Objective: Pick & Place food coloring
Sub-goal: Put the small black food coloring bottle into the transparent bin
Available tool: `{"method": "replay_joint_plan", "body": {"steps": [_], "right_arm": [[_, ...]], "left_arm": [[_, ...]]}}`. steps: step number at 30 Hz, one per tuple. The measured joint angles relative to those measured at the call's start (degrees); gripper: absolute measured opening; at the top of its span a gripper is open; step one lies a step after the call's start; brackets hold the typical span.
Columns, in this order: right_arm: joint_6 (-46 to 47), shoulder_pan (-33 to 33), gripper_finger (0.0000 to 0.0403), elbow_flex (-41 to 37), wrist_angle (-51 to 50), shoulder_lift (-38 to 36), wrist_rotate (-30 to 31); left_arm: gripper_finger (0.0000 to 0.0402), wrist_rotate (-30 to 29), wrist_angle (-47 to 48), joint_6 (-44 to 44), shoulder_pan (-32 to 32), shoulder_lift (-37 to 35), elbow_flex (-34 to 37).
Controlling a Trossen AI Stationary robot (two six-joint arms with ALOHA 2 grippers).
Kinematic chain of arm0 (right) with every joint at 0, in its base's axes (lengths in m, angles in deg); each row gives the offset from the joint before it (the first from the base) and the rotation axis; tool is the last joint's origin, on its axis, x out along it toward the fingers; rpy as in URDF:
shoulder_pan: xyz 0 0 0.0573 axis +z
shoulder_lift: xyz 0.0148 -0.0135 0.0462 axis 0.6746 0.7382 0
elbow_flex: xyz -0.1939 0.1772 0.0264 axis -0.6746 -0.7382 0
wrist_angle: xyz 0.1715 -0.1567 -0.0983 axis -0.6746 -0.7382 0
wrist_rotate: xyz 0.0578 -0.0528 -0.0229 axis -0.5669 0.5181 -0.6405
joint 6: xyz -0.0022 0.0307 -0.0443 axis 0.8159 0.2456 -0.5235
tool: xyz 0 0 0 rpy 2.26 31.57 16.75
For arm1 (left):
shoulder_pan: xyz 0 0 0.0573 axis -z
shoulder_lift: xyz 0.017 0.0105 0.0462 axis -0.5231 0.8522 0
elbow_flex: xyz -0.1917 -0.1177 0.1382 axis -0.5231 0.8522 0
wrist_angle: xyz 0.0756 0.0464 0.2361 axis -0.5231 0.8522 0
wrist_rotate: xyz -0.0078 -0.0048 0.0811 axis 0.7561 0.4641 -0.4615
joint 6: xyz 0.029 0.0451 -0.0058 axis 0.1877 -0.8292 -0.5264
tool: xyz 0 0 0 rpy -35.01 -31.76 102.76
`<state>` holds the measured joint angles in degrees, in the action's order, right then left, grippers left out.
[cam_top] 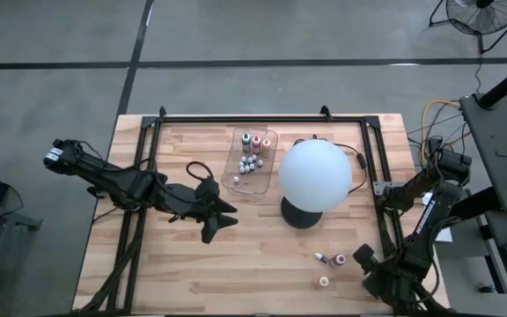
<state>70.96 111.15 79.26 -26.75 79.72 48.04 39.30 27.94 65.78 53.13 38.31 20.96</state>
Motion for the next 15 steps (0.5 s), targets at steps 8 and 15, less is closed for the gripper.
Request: {"method": "replay_joint_plan", "body": {"steps": [8,15], "right_arm": [[-2.5,0.0,0.0181,-1.8,3.5,0.0,1.0],[-2.2,0.0,0.0178,-4.5,8.5,0.0,1.5]], "left_arm": [[0.0170,-2.8,0.1,2.8,0.0,0.0,0.0],[0.0170,-3.8,-0.1,4.4,0.0,0.0,0.0]]}}
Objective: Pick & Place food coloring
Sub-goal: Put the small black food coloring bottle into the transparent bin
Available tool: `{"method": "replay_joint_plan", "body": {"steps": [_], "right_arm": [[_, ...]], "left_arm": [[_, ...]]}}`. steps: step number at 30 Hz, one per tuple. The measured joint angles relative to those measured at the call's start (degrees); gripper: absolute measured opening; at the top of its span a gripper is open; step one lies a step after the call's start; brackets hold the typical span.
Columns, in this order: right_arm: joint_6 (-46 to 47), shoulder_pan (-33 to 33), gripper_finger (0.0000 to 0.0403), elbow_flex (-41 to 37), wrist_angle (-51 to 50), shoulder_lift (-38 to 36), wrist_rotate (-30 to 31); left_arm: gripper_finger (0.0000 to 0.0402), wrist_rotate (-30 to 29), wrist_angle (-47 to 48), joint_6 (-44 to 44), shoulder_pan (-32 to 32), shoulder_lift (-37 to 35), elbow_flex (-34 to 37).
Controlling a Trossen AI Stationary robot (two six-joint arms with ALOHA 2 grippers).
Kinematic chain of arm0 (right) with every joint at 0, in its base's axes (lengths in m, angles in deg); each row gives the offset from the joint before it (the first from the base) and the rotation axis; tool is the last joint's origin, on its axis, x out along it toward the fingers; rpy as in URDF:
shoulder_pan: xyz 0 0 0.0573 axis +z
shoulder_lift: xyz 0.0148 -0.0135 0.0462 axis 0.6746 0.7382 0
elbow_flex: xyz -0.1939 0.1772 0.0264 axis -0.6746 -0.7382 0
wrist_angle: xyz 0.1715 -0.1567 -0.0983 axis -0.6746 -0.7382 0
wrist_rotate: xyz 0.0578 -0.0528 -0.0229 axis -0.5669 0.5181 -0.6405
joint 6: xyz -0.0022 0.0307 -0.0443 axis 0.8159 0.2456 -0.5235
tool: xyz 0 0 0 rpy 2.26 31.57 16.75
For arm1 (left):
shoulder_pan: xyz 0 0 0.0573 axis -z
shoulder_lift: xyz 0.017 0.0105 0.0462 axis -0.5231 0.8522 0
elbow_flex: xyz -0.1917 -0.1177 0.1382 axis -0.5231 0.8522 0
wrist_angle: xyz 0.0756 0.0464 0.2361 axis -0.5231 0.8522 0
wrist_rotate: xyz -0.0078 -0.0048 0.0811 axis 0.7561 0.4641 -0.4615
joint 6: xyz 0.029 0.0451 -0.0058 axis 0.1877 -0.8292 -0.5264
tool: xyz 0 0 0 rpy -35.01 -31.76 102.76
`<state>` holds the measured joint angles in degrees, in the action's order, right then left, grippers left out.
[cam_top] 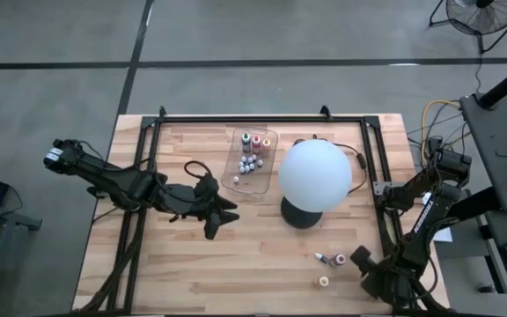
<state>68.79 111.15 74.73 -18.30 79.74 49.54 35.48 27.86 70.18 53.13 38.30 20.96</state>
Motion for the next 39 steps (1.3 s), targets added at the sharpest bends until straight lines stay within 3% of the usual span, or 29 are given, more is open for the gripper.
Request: {"method": "replay_joint_plan", "body": {"steps": [17,25,31,39], "right_arm": [[3.6,0.0,0.0178,-4.8,10.4,0.0,0.5],[4.1,0.0,0.0178,-6.2,11.0,0.0,0.9],[4.1,-0.5,0.0178,-5.6,11.2,0.0,4.6],[4.6,-4.7,0.0177,-5.6,11.2,0.0,5.2]], "left_arm": [[0.0170,0.0,0.0,-0.2,0.0,0.0,0.0],[0.0170,0.0,0.0,0.1,0.0,0.0,0.0],[0.0170,0.0,0.0,-0.2,0.0,0.0,0.0],[0.0170,0.1,0.0,-0.2,0.0,0.0,0.0]]}}
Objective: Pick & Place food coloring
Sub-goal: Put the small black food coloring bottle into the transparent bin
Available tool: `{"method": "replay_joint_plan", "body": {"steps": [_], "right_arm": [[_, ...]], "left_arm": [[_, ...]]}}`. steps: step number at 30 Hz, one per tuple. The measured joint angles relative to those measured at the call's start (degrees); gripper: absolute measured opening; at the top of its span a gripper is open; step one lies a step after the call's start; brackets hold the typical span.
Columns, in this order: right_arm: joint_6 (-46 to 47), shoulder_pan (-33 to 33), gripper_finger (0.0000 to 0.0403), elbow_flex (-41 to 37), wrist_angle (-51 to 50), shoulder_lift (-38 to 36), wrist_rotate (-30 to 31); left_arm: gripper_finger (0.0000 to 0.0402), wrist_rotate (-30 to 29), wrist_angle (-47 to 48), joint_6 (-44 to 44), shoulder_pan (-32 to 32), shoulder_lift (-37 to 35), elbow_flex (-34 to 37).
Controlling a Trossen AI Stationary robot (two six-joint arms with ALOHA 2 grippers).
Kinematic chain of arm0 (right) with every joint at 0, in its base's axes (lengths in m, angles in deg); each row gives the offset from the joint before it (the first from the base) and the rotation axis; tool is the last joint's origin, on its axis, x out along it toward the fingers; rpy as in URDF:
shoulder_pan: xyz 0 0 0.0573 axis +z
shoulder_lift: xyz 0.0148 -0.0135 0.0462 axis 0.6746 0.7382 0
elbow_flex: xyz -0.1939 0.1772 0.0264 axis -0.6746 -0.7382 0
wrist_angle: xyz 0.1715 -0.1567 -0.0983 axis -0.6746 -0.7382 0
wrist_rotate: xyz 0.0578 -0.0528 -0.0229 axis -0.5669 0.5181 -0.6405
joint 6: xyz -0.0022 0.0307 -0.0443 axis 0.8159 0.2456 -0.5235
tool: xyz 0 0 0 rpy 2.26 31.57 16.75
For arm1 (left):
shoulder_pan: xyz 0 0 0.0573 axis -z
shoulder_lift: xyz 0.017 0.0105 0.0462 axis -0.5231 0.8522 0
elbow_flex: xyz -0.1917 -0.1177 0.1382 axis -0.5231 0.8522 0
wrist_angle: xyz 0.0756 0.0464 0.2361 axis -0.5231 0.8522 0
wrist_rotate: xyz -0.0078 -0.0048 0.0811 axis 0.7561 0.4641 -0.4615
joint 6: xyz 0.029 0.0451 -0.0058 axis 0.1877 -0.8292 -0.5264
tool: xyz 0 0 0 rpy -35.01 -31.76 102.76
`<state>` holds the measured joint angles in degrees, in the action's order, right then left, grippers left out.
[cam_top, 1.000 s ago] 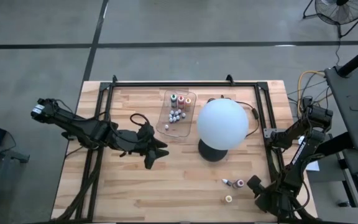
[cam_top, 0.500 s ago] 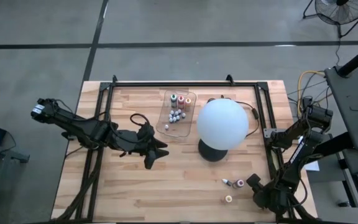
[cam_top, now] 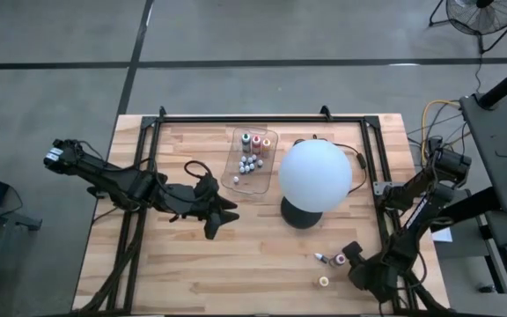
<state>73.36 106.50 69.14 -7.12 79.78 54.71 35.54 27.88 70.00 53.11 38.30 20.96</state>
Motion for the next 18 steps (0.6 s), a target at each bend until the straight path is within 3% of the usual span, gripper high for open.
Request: {"method": "replay_joint_plan", "body": {"steps": [10,18], "right_arm": [[8.2,-1.3,0.0163,-0.3,-0.4,0.0,-0.3],[8.8,-0.5,0.0153,-0.5,-0.3,0.0,-0.2]], "left_arm": [[0.0170,0.1,0.0,0.8,0.0,0.0,0.0],[0.0170,0.9,-0.4,2.8,0.0,0.0,0.0]]}}
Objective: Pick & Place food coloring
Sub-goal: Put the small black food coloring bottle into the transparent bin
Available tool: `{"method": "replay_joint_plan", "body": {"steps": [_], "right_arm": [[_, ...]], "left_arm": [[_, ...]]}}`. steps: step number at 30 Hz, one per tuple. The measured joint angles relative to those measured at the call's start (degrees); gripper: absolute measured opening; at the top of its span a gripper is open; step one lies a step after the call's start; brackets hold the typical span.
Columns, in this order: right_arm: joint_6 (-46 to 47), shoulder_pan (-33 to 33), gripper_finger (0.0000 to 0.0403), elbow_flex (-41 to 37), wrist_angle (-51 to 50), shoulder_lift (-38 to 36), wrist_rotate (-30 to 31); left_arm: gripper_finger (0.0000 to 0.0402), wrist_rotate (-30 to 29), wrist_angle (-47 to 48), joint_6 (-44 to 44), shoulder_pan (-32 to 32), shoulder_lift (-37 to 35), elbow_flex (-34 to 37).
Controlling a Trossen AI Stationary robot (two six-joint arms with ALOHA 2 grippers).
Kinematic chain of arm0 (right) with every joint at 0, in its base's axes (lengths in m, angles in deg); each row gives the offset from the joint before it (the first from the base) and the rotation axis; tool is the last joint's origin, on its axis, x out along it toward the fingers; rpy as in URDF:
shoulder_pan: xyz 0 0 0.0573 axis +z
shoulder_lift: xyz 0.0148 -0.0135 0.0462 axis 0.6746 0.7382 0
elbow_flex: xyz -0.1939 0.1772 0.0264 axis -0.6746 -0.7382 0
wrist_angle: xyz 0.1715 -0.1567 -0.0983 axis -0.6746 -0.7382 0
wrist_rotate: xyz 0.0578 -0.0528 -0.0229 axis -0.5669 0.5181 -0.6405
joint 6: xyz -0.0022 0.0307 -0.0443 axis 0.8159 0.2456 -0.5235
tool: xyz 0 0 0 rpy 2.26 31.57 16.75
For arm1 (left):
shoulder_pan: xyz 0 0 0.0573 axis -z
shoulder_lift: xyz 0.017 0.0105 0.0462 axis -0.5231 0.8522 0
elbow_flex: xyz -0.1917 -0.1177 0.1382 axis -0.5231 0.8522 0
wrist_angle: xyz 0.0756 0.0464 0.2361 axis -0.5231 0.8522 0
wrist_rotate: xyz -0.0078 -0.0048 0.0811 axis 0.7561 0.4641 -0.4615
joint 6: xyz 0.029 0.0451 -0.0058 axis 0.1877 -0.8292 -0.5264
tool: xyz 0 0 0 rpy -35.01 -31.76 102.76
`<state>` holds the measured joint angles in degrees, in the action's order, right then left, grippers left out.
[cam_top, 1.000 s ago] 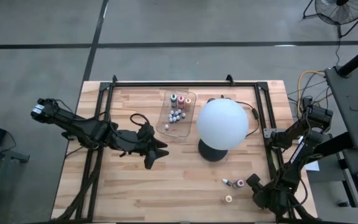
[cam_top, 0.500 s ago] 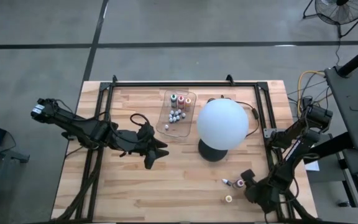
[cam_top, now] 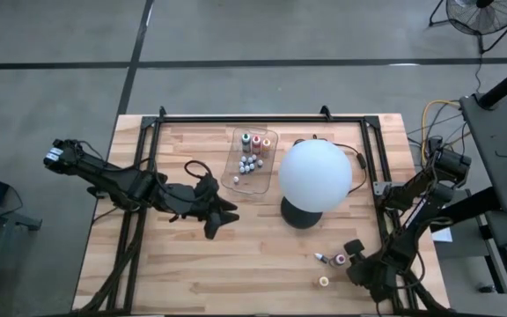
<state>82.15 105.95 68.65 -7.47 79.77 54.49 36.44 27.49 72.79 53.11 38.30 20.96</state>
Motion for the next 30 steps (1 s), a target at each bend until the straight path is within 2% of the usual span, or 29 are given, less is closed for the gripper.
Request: {"method": "replay_joint_plan", "body": {"steps": [3,15,30], "right_arm": [[0.0,0.0,0.0156,-0.1,0.1,0.0,0.0],[2.8,0.0,0.0195,-0.5,0.6,0.0,-1.4],[1.8,0.0,0.0196,-0.6,0.5,0.0,-1.4]], "left_arm": [[0.0170,1.8,0.0,0.0,0.0,0.0,0.0],[0.0170,1.2,0.0,-0.2,0.0,0.0,0.0],[0.0170,1.2,0.0,-1.1,-0.1,0.0,0.0]]}}
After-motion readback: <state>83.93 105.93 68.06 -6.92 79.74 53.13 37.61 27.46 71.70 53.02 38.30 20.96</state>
